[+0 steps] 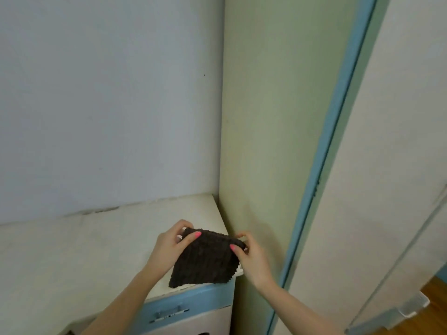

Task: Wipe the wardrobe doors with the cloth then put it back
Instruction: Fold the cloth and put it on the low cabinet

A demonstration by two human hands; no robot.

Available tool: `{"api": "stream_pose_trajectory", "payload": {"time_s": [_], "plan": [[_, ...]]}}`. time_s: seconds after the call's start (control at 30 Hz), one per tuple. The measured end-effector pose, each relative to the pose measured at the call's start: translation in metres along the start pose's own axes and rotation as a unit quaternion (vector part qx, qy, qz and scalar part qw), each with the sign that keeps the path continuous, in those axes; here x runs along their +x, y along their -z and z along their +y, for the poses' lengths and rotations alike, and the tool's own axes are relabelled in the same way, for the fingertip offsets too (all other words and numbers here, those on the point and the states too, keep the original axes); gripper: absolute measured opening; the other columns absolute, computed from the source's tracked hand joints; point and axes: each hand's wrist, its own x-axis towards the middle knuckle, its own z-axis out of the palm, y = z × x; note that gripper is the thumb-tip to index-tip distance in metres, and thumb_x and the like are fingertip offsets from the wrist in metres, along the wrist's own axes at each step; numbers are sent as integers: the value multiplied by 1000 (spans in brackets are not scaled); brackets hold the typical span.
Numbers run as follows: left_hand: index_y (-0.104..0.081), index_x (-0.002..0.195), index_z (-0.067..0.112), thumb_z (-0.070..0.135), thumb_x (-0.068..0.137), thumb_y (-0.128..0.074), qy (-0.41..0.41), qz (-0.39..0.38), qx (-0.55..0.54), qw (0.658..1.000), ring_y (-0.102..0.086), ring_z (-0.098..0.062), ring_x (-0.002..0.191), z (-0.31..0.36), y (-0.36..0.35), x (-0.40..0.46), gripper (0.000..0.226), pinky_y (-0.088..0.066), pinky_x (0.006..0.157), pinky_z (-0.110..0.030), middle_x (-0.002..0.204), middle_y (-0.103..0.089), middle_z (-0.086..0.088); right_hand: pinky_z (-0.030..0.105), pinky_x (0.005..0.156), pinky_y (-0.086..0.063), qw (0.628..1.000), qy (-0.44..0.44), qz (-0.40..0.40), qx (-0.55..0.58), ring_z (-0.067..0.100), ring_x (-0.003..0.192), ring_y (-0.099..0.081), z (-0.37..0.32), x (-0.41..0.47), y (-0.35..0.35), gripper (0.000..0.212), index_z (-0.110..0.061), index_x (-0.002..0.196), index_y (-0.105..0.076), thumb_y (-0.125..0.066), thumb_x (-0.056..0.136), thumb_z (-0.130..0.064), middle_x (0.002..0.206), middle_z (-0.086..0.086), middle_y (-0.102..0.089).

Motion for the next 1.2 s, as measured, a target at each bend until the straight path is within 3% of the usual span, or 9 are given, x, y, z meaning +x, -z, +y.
{"api": "stream_pose_trajectory", "payload": {"time_s": [0.13, 0.37, 0.53, 0.73, 0.87, 0.93, 1.0, 1.1, 1.2], "plan": [[-60, 84, 18, 28, 85, -63, 43, -28, -43, 998, -64, -13, 82, -29, -4, 9, 11, -49, 66, -15, 86, -66, -2, 24, 74, -49, 999, -39, 14, -3, 4, 82, -61, 10, 7, -7, 24, -36, 94, -53, -64, 90, -15, 89, -15, -64], [-62, 86, 19, 31, 84, -65, 118, -59, -67, 989, -66, -18, 80, -73, -32, 38, 13, -57, 68, -39, 82, -68, -4, 26, 72, -47, 976, -84, 45, -196, 14, 96, -64, 37, 43, -12, 18, -25, 109, -60, -57, 94, -35, 99, -10, -65], [-58, 89, 22, 40, 87, -58, 135, -25, 60, 989, -61, -9, 71, -105, -49, 71, 18, -45, 61, -23, 79, -65, 4, 28, 68, -48, 944, -80, 39, -318, 17, 88, -66, 58, 88, -39, 18, -26, 108, -59, -48, 98, -36, 98, -3, -70], [-57, 86, 26, 40, 87, -57, 137, 12, 116, 984, -60, -9, 70, -141, -57, 101, 15, -46, 62, -26, 75, -63, 9, 37, 64, -56, 984, -108, 21, -143, 19, 69, -64, 88, 126, -72, 10, -15, 103, -58, -48, 99, -16, 81, 2, -64], [-56, 93, 20, 30, 87, -61, 134, 41, 68, 988, -58, -15, 60, -154, -59, 109, 13, -52, 65, -38, 82, -64, 2, 34, 94, -50, 988, -99, 9, -122, 19, 100, -63, 99, 141, -83, 37, -12, 134, -46, -49, 97, -8, 111, 2, -62], [-49, 116, 25, 35, 88, -58, 81, 23, 169, 982, -60, -12, 83, -164, -65, 109, 31, -51, 74, -29, 114, -56, 6, 29, 103, -41, 985, -81, -34, -145, 20, 122, -51, 104, 143, -86, 61, -19, 149, -26, -52, 95, -8, 137, 4, -45], [-43, 128, 29, 47, 89, -51, -1, -4, 291, 957, -53, -12, 115, -171, -75, 99, 44, -47, 90, -27, 134, -44, 9, 27, 103, -40, 966, -23, -92, -239, 18, 127, -45, 113, 135, -88, 65, -28, 149, -26, -55, 93, -14, 145, 1, -31], [-55, 111, 36, 63, 91, -15, -19, -107, 376, 920, -67, -10, 94, -181, -83, 86, 53, -54, 75, -32, 110, -67, 10, 30, 82, -54, 905, 114, -125, -390, 17, 107, -59, 125, 128, -86, 40, -38, 116, -63, -70, 77, -38, 123, -10, -53], [-71, 96, 33, 65, 88, -2, -19, -130, 444, 886, -70, -12, 87, -193, -89, 84, 76, -56, 64, -44, 99, -72, 7, 39, 95, -44, 872, 95, -203, -434, 24, 126, -43, 121, 127, -84, 40, -30, 133, -50, -47, 94, -35, 139, -1, -42]]}}
